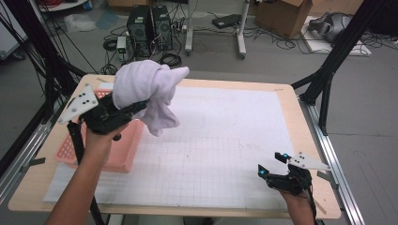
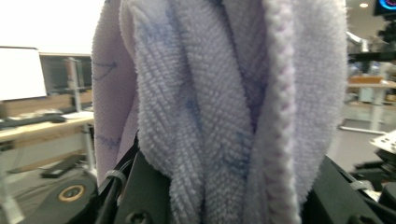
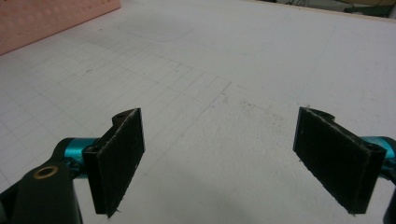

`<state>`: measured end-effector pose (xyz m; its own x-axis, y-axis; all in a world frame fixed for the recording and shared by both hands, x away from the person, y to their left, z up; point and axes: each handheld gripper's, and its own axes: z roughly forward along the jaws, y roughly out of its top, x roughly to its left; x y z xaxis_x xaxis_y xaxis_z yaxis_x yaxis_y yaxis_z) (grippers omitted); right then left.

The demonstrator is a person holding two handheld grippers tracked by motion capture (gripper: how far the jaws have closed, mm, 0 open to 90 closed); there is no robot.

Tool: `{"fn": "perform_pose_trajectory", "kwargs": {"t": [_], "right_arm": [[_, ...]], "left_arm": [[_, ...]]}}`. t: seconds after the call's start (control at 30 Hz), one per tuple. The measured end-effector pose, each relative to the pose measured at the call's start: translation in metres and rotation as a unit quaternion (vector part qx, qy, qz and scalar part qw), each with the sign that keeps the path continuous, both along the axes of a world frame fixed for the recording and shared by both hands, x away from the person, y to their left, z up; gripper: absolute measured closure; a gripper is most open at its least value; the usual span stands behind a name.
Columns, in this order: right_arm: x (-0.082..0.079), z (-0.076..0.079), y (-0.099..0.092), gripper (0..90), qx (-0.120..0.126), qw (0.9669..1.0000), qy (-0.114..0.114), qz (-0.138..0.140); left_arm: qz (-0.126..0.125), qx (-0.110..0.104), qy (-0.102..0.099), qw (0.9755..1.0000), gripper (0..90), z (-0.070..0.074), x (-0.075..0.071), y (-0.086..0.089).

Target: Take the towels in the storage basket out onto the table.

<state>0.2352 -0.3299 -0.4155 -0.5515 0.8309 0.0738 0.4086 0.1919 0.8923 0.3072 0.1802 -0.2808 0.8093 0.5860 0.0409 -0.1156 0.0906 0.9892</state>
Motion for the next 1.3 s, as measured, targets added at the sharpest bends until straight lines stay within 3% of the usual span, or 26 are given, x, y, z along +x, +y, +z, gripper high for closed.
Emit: {"fn": "perform_pose_trajectory", "kwargs": {"t": [0.27, 0.47, 0.63, 0.8, 0.93, 1.0, 1.07, 1.17, 1.2, 1.23, 1.3], "right_arm": [[0.0, 0.0, 0.0, 15.3, 0.002, 1.0, 0.001, 0.001], [0.001, 0.0, -0.001, 15.3, 0.003, 1.0, 0.002, -0.001], [0.001, 0.0, -0.002, 15.3, 0.003, 1.0, 0.003, 0.0], [0.001, 0.0, -0.002, 15.3, 0.005, 1.0, 0.004, -0.001], [0.001, -0.001, -0.003, 15.3, 0.002, 1.0, 0.004, 0.001], [0.001, -0.001, -0.003, 15.3, 0.002, 1.0, 0.005, 0.001], [0.001, -0.002, -0.002, 15.3, 0.002, 1.0, 0.005, 0.002], [0.002, -0.002, -0.002, 15.3, 0.0, 1.0, 0.003, 0.003], [0.001, -0.002, -0.002, 15.3, 0.002, 1.0, 0.006, 0.002], [0.001, -0.002, -0.002, 15.3, 0.0, 1.0, 0.007, 0.002], [0.002, -0.003, -0.002, 15.3, 0.0, 1.0, 0.008, 0.003]], "left_arm": [[-0.054, 0.023, 0.03, 0.9978, 67.1, -0.022, 0.006, -0.049], [-0.084, 0.04, 0.056, 0.9941, 66.9, -0.039, 0.013, -0.085], [-0.094, 0.061, 0.094, 0.9893, 66.5, -0.059, 0.025, -0.108], [-0.102, 0.089, 0.142, 0.9807, 65.6, -0.083, 0.039, -0.129], [-0.087, 0.097, 0.169, 0.9769, 63.1, -0.097, 0.05, -0.138], [-0.076, 0.1, 0.198, 0.9722, 60.6, -0.105, 0.058, -0.139], [-0.064, 0.11, 0.23, 0.9649, 56.1, -0.115, 0.067, -0.14], [-0.034, 0.134, 0.249, 0.9587, 49.3, -0.124, 0.075, -0.138], [-0.018, 0.135, 0.248, 0.9591, 44.1, -0.124, 0.076, -0.138], [-0.007, 0.13, 0.243, 0.9612, 39.8, -0.123, 0.076, -0.136], [0.012, 0.117, 0.223, 0.9678, 37.4, -0.116, 0.073, -0.13]]}}
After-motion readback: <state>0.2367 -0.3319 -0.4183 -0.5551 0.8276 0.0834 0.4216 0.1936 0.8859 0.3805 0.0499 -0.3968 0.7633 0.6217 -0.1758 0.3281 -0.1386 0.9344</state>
